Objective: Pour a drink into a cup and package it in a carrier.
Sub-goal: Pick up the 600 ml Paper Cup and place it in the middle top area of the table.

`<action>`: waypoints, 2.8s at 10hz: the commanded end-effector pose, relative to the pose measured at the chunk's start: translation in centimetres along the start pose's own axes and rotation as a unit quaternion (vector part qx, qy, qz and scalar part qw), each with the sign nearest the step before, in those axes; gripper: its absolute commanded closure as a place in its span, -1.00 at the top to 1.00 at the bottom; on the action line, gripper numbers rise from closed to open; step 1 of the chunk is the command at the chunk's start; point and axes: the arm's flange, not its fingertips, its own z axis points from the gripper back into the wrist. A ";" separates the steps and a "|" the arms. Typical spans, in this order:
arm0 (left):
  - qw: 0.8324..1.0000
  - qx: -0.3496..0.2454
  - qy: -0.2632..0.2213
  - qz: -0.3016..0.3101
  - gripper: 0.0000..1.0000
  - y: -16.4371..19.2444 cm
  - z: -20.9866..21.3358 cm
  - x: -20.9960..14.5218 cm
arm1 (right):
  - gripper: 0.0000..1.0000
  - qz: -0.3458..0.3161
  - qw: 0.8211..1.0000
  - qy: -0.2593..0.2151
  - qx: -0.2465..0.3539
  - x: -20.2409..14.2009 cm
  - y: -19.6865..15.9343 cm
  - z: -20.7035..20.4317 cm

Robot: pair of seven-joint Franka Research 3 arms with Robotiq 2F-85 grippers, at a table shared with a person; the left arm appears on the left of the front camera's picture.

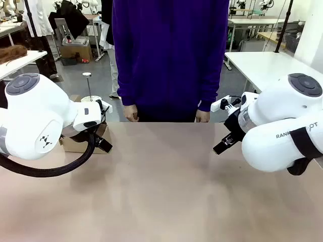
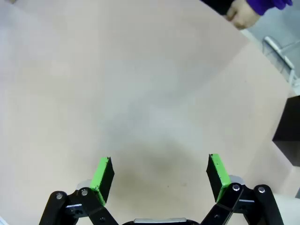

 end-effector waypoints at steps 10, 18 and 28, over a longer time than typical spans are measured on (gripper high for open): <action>1.000 0.000 0.000 0.000 1.00 0.0 0.0 0.0 | 1.00 -0.014 1.000 -0.028 -0.001 4.7 -3.4 3.9; 1.000 0.000 0.000 0.000 1.00 0.0 0.0 0.0 | 1.00 0.054 0.941 -0.204 0.265 0.1 -28.0 18.5; 1.000 0.000 0.000 0.000 1.00 0.0 0.0 0.0 | 1.00 0.043 0.869 -0.396 0.293 -18.5 -32.7 9.2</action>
